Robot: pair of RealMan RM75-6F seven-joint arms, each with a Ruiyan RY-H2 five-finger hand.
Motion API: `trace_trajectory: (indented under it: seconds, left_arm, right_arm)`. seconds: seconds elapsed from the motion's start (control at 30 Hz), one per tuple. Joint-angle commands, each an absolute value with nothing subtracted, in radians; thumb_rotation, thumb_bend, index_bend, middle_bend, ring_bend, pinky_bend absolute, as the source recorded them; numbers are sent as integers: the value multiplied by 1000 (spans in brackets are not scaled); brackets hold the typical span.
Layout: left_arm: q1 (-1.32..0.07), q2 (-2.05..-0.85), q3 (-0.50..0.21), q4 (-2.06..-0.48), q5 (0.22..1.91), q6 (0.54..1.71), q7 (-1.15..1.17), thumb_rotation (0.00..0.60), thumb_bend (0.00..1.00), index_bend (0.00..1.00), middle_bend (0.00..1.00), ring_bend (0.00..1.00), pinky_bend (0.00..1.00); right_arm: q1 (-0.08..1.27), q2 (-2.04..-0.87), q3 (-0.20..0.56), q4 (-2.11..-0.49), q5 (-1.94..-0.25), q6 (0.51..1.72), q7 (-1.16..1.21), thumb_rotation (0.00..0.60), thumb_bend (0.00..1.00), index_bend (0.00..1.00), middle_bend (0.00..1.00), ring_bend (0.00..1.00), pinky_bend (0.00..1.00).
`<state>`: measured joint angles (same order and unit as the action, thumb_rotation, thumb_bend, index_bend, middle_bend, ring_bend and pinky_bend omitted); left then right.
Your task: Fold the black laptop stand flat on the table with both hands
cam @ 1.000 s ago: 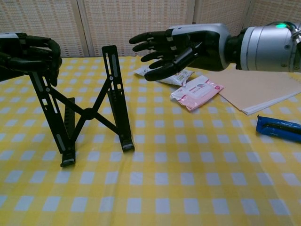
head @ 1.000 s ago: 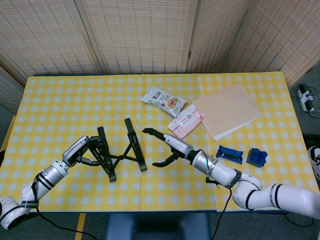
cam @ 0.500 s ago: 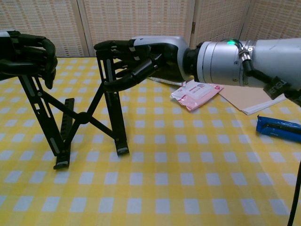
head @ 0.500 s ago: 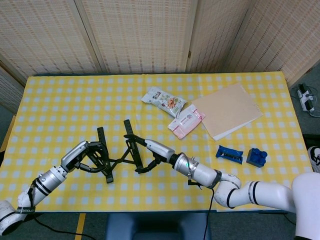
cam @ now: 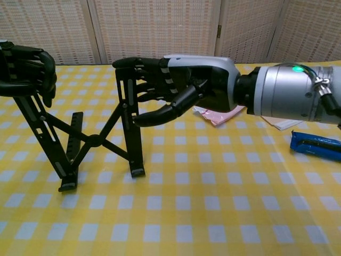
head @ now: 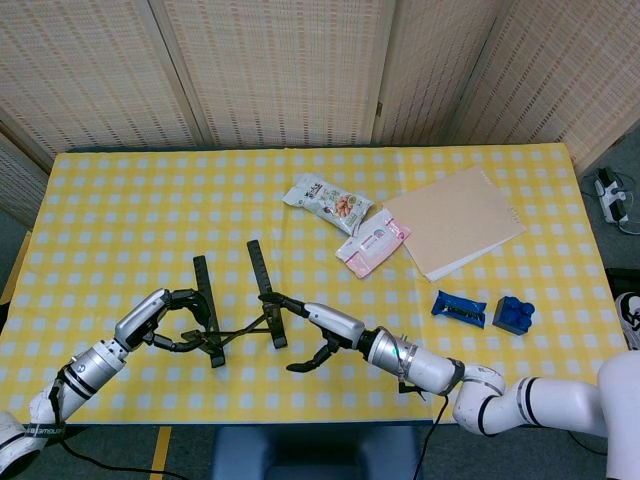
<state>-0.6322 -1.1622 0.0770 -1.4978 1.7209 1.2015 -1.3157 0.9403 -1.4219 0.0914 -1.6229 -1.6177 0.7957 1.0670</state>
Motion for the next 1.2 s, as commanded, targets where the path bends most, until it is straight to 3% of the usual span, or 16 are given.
trace_trajectory:
  seconds: [0.03,0.23,0.53,0.7,0.83,0.93,1.1,1.2]
  left_arm:
    - [-629,-1164,78,-1493,1714,1205,-1317,600,253,491,581,472,477]
    - [-632,-1167,82,-1483,1716,1206,-1331,600,253,491,581,472,477]
    - [-623,-1163,79,-1465,1700,1220,-1290,600,252,457,558,429,434]
    - [-597,-1160,78,-1444,1692,1247,-1214,600,251,382,445,331,396]
    - [-566,-1164,77,-1423,1675,1272,-1128,600,250,258,308,223,324]
    - [-545,-1165,82,-1408,1662,1274,-1075,600,250,201,263,187,286]
    - [-518,-1169,105,-1389,1670,1282,-1094,600,250,200,261,191,274]
    - [-508,-1174,121,-1381,1701,1305,-1122,600,250,268,287,241,285]
  right_arm:
    - [928,-1392,66,-1654,-1637,818,1101,600,262,0,16,67,0]
    - [919,-1373,60,-1652,-1620,840,1064,600,262,0,17,72,0]
    - [909,-1389,102,-1640,-1512,833,819,600,262,0,18,80,0]
    - [912,-1379,120,-1657,-1476,815,780,600,263,0,24,89,0]
    - [909,-1365,124,-1679,-1487,821,782,600,263,0,24,89,0]
    - [902,-1343,129,-1697,-1505,841,802,600,263,0,24,88,0]
    - [895,-1306,131,-1715,-1521,852,824,600,262,0,27,87,0]
    - [890,-1297,136,-1718,-1519,862,829,600,262,0,28,92,0]
